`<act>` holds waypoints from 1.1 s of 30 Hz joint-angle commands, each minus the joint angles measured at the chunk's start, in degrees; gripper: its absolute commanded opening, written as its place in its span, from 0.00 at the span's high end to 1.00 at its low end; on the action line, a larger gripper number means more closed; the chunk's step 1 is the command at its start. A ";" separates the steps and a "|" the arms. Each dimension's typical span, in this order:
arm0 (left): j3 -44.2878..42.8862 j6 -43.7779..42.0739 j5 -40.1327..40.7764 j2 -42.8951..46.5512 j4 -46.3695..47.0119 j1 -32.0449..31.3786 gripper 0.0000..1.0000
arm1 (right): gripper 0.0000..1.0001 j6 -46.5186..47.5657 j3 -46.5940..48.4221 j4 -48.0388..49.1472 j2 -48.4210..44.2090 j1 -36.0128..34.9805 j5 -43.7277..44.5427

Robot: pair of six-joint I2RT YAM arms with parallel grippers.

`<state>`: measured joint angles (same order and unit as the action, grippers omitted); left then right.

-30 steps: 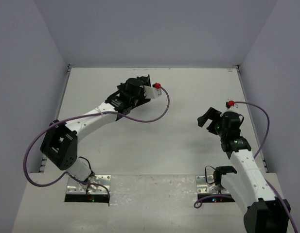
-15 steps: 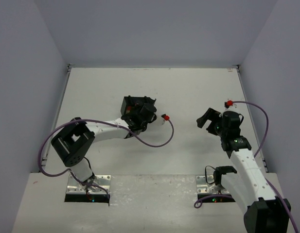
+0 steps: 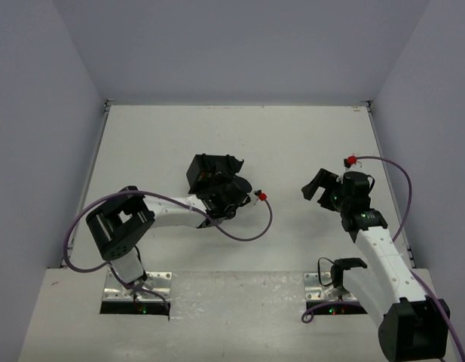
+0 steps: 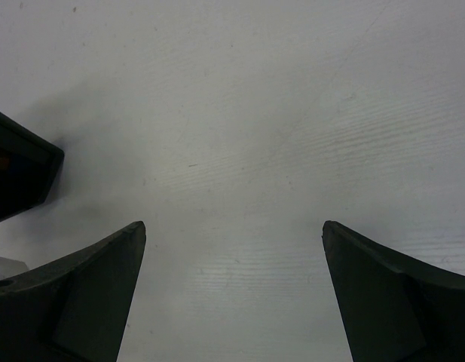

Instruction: Build the wood block tower

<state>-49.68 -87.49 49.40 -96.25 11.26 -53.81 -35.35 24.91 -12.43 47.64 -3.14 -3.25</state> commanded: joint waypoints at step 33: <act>-2.58 -2.95 13.26 -7.70 4.25 -8.35 1.00 | 0.01 0.94 1.76 1.46 1.67 -0.03 0.72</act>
<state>-48.96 -93.77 62.56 -104.29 16.82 -61.84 -34.27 24.91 -12.23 48.47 -3.14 -3.43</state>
